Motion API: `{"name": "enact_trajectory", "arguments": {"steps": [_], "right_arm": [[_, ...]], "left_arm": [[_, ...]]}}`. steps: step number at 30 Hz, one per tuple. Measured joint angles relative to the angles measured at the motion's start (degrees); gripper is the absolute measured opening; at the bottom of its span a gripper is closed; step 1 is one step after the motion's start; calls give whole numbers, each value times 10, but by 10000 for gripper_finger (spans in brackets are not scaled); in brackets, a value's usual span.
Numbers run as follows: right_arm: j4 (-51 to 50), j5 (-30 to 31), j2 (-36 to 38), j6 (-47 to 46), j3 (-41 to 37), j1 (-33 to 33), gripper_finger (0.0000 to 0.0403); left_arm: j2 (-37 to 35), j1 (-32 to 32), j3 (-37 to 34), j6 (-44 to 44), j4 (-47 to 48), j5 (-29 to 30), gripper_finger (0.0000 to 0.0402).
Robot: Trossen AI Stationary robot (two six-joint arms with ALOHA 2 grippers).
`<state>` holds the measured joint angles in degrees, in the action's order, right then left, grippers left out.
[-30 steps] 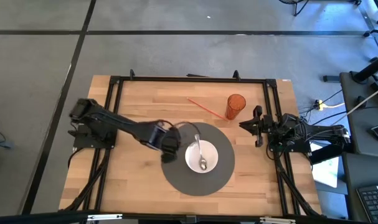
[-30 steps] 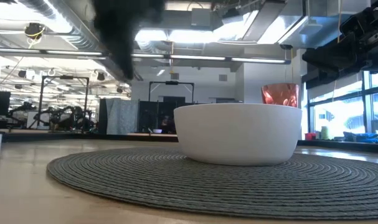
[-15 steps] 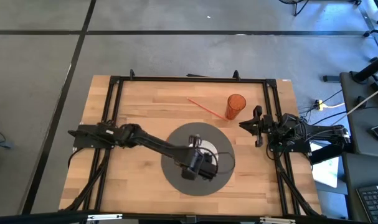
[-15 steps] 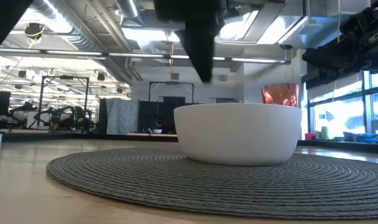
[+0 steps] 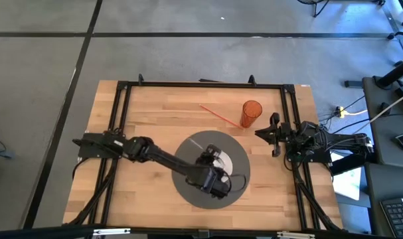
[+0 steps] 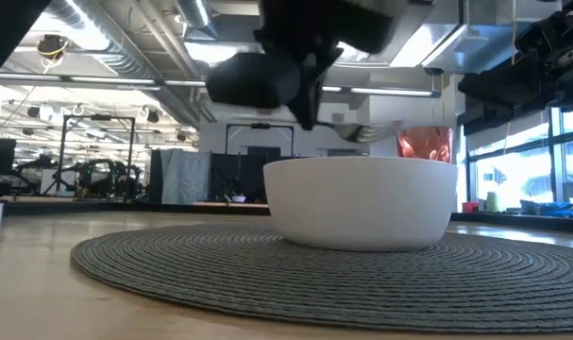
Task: Pick & Place Utensil
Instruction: Put the silver fork into the white bowl on the gray mat, then put the orange cup to the top right of the white bowl on the gray mat
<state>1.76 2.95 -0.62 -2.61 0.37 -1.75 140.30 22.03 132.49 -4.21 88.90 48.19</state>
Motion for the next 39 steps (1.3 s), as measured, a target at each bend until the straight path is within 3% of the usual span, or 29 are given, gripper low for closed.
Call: {"name": "enact_trajectory", "arguments": {"steps": [2,8,16,23,39], "right_arm": [[0,0,0,0,0,0,42],[0,0,0,0,0,0,42],[-1,0,0,0,0,0,42],[-1,0,0,0,0,0,42],[-1,0,0,0,0,0,42]], "left_arm": [[8,8,0,-36,-7,40,4],[39,14,0,-90,-15,56,4],[85,24,-1,-169,-15,121,4],[89,18,-1,-149,-18,108,8],[75,19,21,-79,10,78,71]]}}
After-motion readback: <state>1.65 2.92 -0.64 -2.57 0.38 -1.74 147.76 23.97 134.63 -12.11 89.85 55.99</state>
